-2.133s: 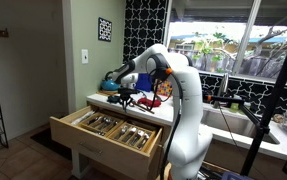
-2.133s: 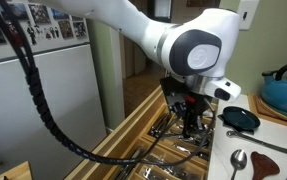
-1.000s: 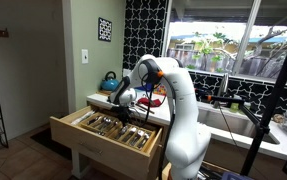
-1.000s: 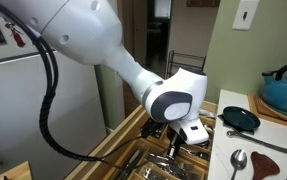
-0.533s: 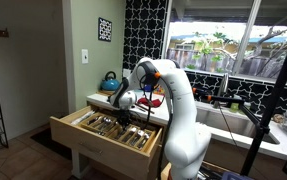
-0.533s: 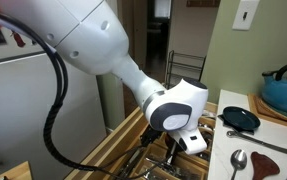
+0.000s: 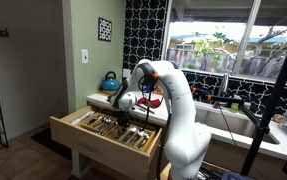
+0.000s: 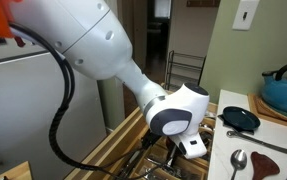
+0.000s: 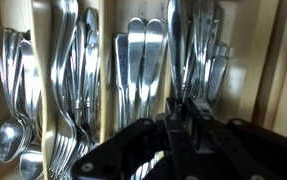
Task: Put the silver fork on the right side of the open drawer then put the silver spoon on the left side of the open drawer.
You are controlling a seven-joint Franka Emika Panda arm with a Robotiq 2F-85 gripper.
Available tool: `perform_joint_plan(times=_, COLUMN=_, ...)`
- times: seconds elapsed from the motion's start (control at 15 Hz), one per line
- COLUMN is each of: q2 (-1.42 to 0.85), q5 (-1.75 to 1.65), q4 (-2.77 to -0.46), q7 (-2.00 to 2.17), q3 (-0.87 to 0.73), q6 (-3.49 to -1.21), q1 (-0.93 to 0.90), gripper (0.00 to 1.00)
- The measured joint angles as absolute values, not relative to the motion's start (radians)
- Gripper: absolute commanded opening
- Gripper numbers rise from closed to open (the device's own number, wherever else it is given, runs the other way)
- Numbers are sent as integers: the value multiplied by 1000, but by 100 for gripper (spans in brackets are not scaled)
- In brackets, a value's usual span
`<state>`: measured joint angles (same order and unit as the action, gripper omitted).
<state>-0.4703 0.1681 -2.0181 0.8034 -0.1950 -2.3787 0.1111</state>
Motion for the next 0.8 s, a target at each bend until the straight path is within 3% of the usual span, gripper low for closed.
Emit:
perform_joint_plan(times=0.13, q2=-478, q5=192, q4=-2016, q7=802, q3=-191, q6=-2396, q1=112, gripper=7)
perform_joint_plan(times=0.2, q2=-482, q5=205, q4=-2015, q7=802, q3=-188, q6=-2405, q1=112, gripper=19)
perform_joint_plan(times=0.27, q2=-485, q5=215, q4=-2015, q7=802, q3=-185, q6=-2412, q1=112, gripper=37)
perform_joint_plan(times=0.8, q2=-472, q5=236, q4=-2014, q7=791, q3=-177, q6=-2427, q1=108, gripper=95)
